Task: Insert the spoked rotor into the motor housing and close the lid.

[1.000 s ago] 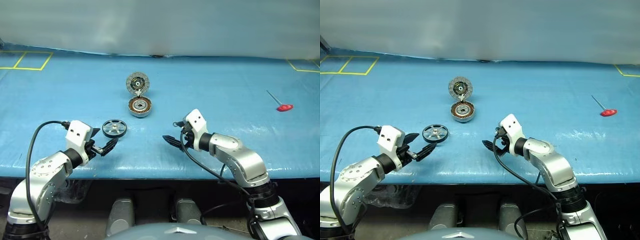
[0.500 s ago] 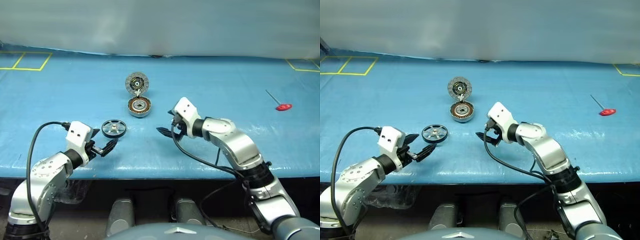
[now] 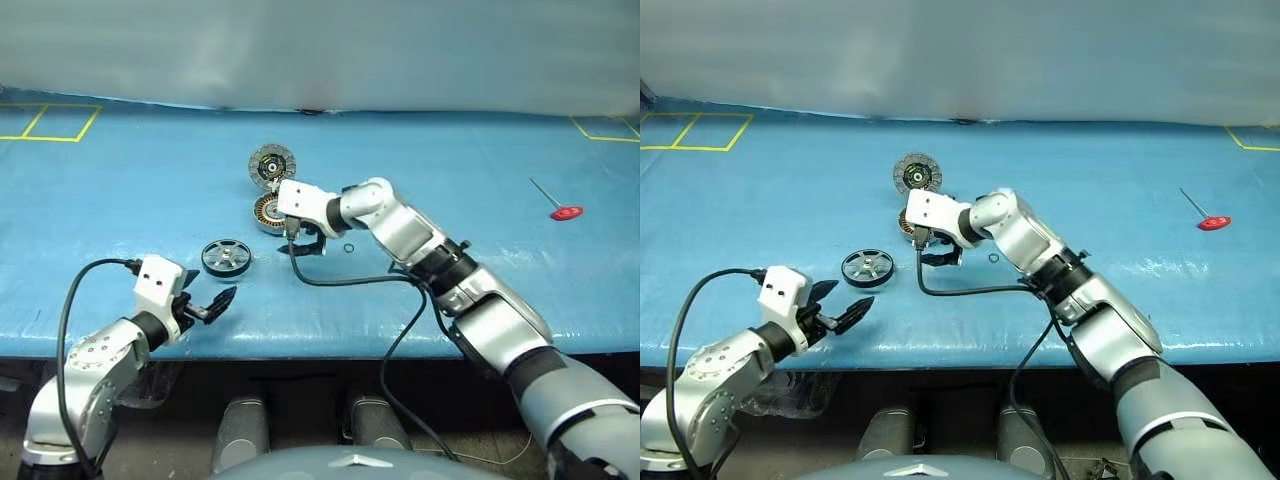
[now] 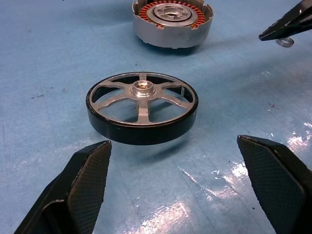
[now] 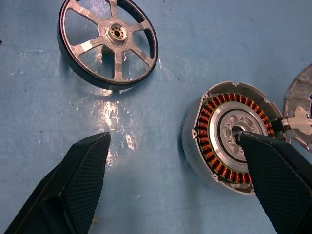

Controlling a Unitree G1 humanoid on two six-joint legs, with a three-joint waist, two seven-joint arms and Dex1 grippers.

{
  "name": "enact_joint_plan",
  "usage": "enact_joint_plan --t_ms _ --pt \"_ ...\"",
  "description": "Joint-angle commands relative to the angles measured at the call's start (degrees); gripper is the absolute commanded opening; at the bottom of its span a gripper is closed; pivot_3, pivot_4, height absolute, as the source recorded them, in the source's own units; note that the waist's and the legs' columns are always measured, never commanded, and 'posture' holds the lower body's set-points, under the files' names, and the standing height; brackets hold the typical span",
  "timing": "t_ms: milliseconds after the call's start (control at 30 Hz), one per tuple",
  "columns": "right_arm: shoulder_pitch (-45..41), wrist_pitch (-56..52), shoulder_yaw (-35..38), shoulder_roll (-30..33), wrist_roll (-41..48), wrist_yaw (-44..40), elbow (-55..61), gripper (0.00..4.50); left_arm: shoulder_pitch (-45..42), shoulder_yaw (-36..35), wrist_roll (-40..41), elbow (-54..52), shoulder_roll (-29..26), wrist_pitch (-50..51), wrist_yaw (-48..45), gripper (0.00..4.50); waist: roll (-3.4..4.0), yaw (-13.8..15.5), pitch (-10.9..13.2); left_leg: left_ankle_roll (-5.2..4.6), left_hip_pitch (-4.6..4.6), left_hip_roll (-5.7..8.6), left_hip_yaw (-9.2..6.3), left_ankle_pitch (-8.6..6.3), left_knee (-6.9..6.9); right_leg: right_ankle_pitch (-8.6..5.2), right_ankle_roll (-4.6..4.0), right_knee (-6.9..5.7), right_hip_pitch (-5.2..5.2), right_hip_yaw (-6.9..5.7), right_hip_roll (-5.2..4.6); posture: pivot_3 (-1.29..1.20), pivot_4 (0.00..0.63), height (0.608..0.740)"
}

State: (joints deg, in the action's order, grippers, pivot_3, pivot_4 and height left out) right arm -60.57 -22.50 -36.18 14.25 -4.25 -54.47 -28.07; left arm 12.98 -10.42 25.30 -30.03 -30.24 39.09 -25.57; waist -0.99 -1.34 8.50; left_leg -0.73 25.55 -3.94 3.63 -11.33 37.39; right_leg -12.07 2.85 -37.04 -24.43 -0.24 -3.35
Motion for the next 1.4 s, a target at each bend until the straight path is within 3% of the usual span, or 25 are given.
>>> enact_joint_plan --t_ms 33,267,567,1400 --pt "-5.5 5.8 -0.6 -2.4 -4.1 -1.2 -7.6 4.47 0.8 -0.6 0.0 -3.7 0.7 -1.4 0.5 4.5 0.0 0.0 0.0 0.0 0.0 0.0 0.01 0.0 0.0 0.0 0.0 -0.01 0.0 0.0 0.0 0.0 0.15 0.74" --pt "-12.0 14.4 -1.2 -7.6 -9.7 -2.4 -22.2 4.47 3.3 -0.8 -0.3 -5.1 2.6 -2.2 2.1 4.5 0.02 -0.1 0.0 0.03 0.0 0.0 0.01 0.0 -0.09 -0.02 -0.04 0.02 -0.07 -0.02 -0.01 0.0 0.15 0.74" --pt "-15.2 19.8 0.2 -11.9 -14.0 -1.9 -32.5 4.47 4.8 -0.1 -0.5 -6.0 3.7 -2.5 2.7 4.5 0.04 -0.4 0.0 0.12 0.0 -0.01 0.05 0.04 -0.23 -0.05 -0.09 -0.01 -0.09 -0.01 -0.01 0.0 0.15 0.74" --pt "-17.2 23.1 5.8 -16.8 -18.8 8.6 -44.6 4.47 8.4 0.7 -1.1 -7.0 5.6 -4.3 3.7 4.5 0.06 -0.8 0.0 0.16 0.0 -0.02 0.05 0.03 -0.28 -0.06 -0.12 -0.02 -0.11 -0.01 -0.02 0.0 0.15 0.74"
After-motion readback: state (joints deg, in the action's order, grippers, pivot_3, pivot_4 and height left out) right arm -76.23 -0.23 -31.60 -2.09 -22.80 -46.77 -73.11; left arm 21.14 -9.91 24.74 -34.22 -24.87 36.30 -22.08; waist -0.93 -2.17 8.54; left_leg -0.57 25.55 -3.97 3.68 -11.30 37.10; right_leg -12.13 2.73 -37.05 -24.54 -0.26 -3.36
